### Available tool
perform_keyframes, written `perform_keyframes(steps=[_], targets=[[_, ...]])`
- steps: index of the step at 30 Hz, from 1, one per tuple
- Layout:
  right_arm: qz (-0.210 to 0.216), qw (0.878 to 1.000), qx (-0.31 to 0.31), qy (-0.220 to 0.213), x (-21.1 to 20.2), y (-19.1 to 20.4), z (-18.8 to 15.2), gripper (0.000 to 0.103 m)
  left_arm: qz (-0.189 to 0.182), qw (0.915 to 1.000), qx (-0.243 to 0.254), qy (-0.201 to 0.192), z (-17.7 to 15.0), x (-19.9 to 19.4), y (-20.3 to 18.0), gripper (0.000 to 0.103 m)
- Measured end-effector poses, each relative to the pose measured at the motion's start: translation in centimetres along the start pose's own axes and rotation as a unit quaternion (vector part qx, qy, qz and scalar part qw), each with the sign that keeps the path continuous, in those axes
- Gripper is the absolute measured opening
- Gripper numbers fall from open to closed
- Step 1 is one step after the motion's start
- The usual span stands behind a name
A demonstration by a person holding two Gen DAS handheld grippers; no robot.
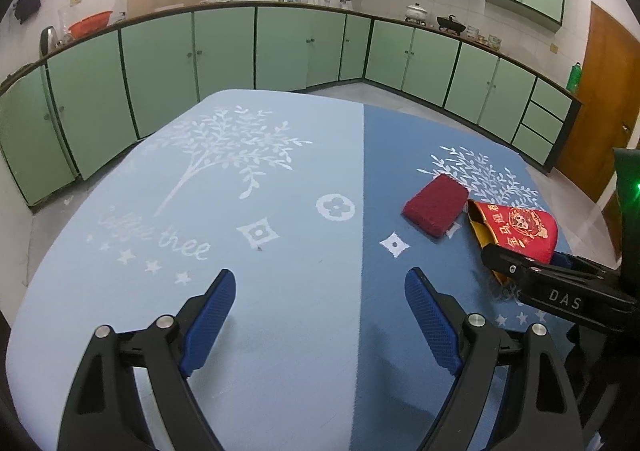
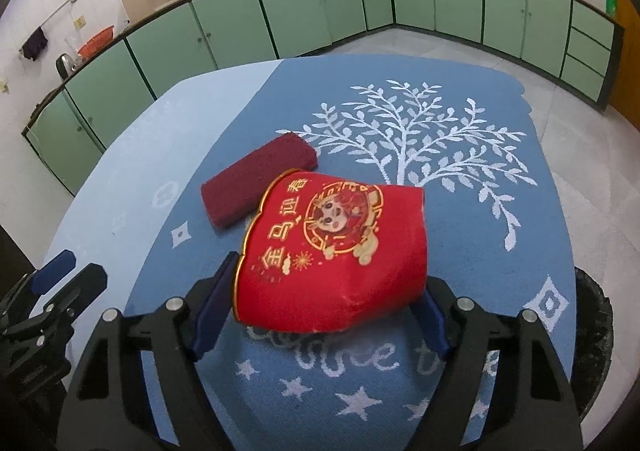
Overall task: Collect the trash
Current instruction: 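Grasp the red paper cup with the right gripper while the left grasps the dark red sponge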
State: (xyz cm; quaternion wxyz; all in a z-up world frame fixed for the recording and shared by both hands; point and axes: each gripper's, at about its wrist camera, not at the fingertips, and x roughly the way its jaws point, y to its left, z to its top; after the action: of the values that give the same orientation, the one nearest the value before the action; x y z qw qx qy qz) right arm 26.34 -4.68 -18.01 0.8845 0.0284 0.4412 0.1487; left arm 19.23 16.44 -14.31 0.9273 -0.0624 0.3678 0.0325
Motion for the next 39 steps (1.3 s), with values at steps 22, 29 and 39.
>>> perform_keyframes(steps=[22,29,39], targets=[[-0.030,0.999,0.030,-0.027,-0.6,-5.6,2.9,0.075,-0.060,0.9970,0.036,0.034,3.4,6.2,-6.0,0.085],[-0.023,0.999,0.044,-0.018,0.4,-6.5,2.7,0.075,-0.063,0.9950,0.037,0.067,4.1,8.4,-6.6,0.085],[-0.013,0.998,0.051,-0.020,0.3,-6.9,2.8,0.076,-0.046,0.9913,0.092,0.082,4.9,10.4,-8.8,0.089]])
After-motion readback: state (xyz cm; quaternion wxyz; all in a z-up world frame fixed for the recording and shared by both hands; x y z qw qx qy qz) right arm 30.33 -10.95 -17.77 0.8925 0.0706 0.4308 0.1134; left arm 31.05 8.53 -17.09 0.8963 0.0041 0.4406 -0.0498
